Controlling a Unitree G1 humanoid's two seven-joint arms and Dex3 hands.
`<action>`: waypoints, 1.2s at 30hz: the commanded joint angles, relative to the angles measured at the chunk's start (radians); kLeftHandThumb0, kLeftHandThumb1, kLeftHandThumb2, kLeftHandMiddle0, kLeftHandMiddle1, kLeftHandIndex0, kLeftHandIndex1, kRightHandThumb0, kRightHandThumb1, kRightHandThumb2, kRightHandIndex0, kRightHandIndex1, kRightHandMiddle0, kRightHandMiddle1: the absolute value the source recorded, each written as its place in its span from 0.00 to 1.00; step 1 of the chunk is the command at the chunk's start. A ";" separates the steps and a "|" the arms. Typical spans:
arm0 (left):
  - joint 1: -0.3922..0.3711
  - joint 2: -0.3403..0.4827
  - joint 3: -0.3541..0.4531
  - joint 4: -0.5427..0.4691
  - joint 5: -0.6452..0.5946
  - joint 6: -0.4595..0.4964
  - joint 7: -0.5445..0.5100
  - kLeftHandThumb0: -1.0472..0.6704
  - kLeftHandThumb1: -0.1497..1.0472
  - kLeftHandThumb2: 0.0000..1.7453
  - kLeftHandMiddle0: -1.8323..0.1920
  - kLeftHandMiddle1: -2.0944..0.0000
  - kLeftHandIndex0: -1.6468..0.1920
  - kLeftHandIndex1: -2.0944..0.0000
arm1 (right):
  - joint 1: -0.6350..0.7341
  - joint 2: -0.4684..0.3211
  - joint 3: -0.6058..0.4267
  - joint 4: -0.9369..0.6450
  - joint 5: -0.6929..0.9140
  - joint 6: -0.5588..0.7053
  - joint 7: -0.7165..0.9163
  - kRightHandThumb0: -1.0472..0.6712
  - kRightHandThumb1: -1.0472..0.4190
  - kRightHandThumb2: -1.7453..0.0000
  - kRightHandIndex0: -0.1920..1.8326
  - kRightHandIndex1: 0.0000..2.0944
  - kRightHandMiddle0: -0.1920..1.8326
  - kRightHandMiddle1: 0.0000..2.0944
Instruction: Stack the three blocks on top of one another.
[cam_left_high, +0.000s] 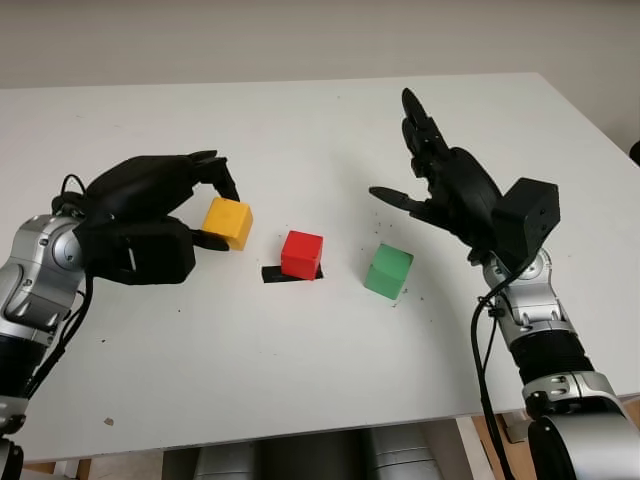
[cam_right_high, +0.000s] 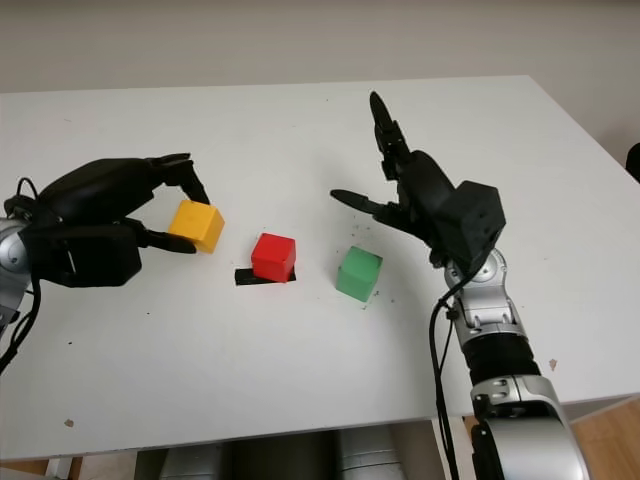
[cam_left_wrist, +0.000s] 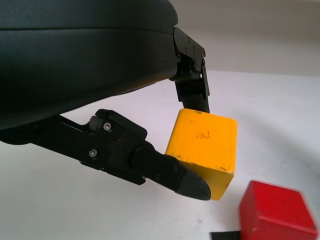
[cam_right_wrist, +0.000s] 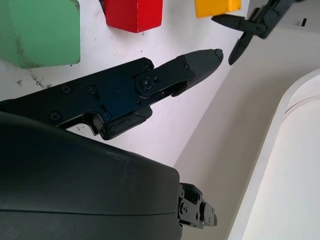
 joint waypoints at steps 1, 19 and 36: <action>-0.042 -0.012 0.012 0.017 -0.029 0.000 -0.024 0.38 1.00 0.05 0.85 0.97 0.74 0.23 | 0.004 0.005 -0.005 -0.030 0.002 0.007 -0.004 0.24 0.04 0.97 0.00 0.00 0.00 0.01; -0.094 -0.155 -0.009 0.017 -0.122 0.176 -0.118 0.35 0.98 0.03 0.84 0.97 0.63 0.24 | 0.025 0.024 0.000 -0.065 -0.023 0.016 -0.041 0.25 0.05 0.97 0.00 0.00 0.00 0.02; -0.178 -0.188 -0.076 0.076 -0.076 0.176 -0.172 0.37 0.98 0.03 0.85 0.97 0.67 0.22 | 0.037 0.028 0.002 -0.095 -0.035 0.044 -0.064 0.23 0.05 0.97 0.00 0.00 0.01 0.02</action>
